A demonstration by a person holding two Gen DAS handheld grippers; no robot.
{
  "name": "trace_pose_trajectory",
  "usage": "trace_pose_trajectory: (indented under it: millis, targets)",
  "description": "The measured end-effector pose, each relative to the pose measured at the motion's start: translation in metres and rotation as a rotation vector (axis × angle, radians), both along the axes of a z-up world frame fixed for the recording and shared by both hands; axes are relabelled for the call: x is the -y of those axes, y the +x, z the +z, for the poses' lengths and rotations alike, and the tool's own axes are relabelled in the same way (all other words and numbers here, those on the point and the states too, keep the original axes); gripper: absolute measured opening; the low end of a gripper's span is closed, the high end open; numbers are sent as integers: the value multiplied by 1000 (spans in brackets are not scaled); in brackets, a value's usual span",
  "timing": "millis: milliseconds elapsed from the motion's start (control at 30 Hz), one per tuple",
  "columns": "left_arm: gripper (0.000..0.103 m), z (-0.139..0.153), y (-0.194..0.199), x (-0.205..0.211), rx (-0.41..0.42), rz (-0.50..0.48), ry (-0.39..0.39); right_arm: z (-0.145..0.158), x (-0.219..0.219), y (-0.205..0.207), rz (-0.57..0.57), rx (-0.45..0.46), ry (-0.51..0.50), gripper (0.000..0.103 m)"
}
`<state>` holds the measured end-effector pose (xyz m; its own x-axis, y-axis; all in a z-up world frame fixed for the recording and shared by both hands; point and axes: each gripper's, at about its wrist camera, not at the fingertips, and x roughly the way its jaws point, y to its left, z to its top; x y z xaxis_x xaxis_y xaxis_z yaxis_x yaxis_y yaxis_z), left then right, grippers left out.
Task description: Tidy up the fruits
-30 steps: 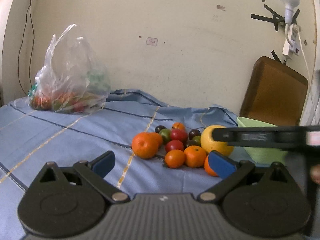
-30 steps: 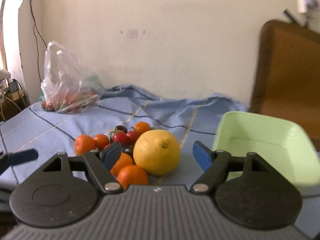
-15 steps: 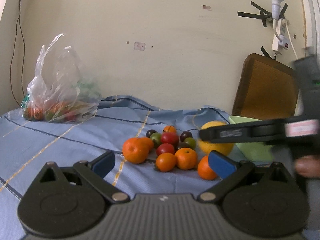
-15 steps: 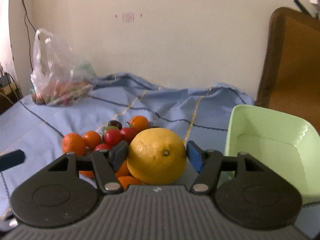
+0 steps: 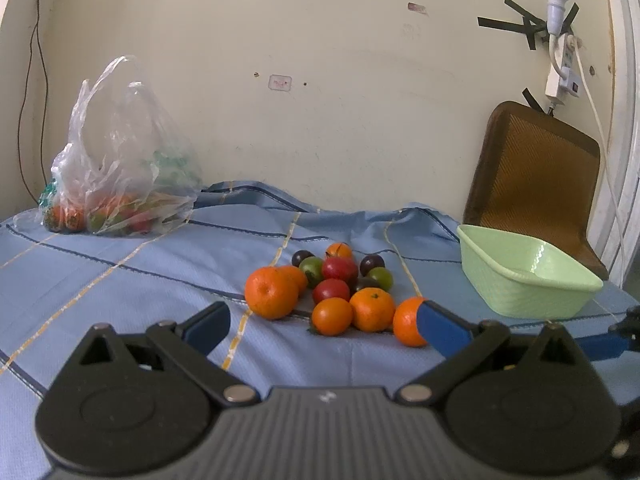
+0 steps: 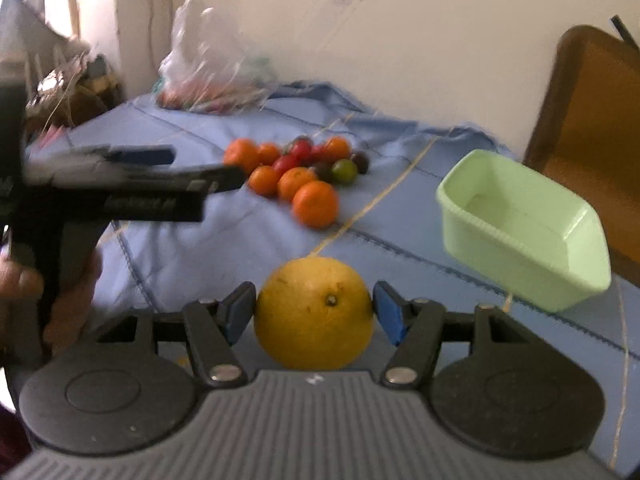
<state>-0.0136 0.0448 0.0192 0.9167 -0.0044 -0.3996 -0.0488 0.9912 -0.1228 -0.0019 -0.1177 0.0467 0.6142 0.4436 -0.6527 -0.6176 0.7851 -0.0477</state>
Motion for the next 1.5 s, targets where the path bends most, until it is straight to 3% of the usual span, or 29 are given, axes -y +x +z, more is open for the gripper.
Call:
trace_pose_trajectory:
  millis: [233,300,500,833,1033,1500]
  targets:
    - [103,0,-1,-1,-1,3,3,-16,-18,-3,0,107,-7,71]
    - [103,0,0,-2,-5,3,1,-20,-16,-6,-9,123,6,84]
    - [103,-1,1,-4,-11,-3,-2,-24,2,-11,-75,131,48,95]
    - [103,-1,2,-5,-22,-6,-8,-39,24,-17,-131,30,138,98]
    - [103,-1,3,-5,-28,-9,-8,-43,26,-9,-117,-11,128,98]
    - [103,-2,4,-6,-35,-15,-8,-45,23,-8,-106,-4,97,101]
